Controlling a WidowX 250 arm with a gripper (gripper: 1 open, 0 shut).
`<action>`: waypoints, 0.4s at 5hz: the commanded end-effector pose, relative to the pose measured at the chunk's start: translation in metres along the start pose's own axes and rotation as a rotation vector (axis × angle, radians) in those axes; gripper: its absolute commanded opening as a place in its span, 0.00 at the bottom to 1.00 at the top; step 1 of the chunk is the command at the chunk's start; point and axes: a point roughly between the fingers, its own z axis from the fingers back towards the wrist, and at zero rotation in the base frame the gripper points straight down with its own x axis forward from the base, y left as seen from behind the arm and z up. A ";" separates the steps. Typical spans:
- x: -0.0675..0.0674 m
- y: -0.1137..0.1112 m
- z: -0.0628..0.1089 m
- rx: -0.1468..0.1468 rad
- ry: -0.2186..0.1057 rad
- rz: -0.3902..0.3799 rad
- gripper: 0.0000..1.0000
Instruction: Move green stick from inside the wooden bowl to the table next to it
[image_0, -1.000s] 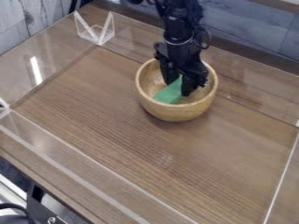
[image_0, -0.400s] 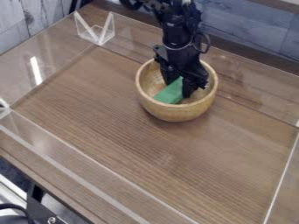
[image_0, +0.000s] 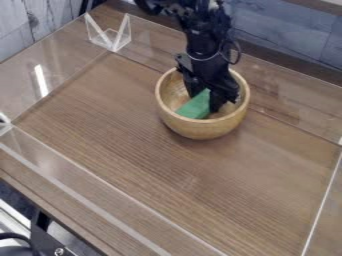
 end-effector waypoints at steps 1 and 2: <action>-0.039 -0.037 -0.029 -0.050 0.146 -0.008 0.00; -0.038 -0.037 -0.023 -0.063 0.157 -0.027 0.00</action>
